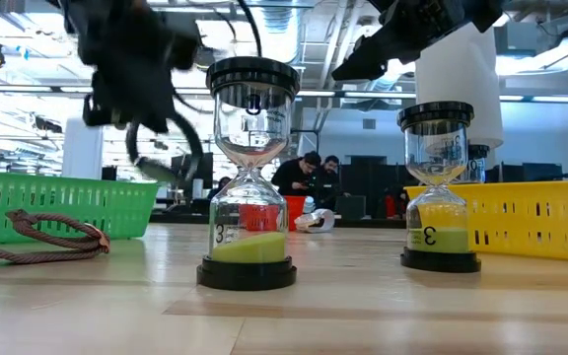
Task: Pick & Place Office items
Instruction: Put the black wrist watch into the green bin, then put the red digital clock into the red bin
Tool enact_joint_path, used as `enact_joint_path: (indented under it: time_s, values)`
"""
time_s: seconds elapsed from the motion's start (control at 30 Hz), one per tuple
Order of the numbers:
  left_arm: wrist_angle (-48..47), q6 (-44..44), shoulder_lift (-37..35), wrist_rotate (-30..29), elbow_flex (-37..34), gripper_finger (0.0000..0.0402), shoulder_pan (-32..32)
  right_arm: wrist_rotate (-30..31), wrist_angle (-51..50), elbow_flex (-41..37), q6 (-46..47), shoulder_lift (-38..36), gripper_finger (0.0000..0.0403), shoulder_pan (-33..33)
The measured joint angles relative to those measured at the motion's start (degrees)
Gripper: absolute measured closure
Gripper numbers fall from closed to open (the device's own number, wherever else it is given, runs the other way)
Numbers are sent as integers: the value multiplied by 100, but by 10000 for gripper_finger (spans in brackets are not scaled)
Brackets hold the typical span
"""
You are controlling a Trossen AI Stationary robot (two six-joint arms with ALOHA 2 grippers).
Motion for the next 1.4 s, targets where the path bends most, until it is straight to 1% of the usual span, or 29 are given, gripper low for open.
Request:
enact_joint_path:
  time_s: [0.1, 0.2, 0.37, 0.5, 0.57, 0.77, 1.07, 1.2, 1.4]
  values:
    - [-215, -1, -484, -195, 0, 327, 0, 0, -8, 0, 0, 0, 139, 0]
    - [-657, -1, -968, -462, 0, 335, 2, -2, -51, 2, 0, 0, 139, 0]
    - [-1973, -88, -1632, -697, 0, 331, 36, 0, -79, 2, 0, 0, 139, 0]
    - [-2914, -226, -1844, -710, 0, 328, 35, 0, -78, 2, 28, 0, 139, 0]
    - [-3184, -241, -1849, -746, 0, 329, 44, 0, -95, 4, 41, 0, 139, 0]
    - [-3197, -83, -1772, -793, -155, 325, 44, 0, -119, 4, 46, 0, 139, 0]
    - [-3037, -3, -1776, -881, -800, 304, 131, 0, -114, 4, 46, 0, 139, 0]
    - [-2780, -3, -1776, -769, -951, 281, 127, 2, -111, 4, 46, 0, 139, 0]
    - [-2566, -3, -1776, -846, -960, 242, 127, 2, -111, 4, 48, 0, 139, 0]
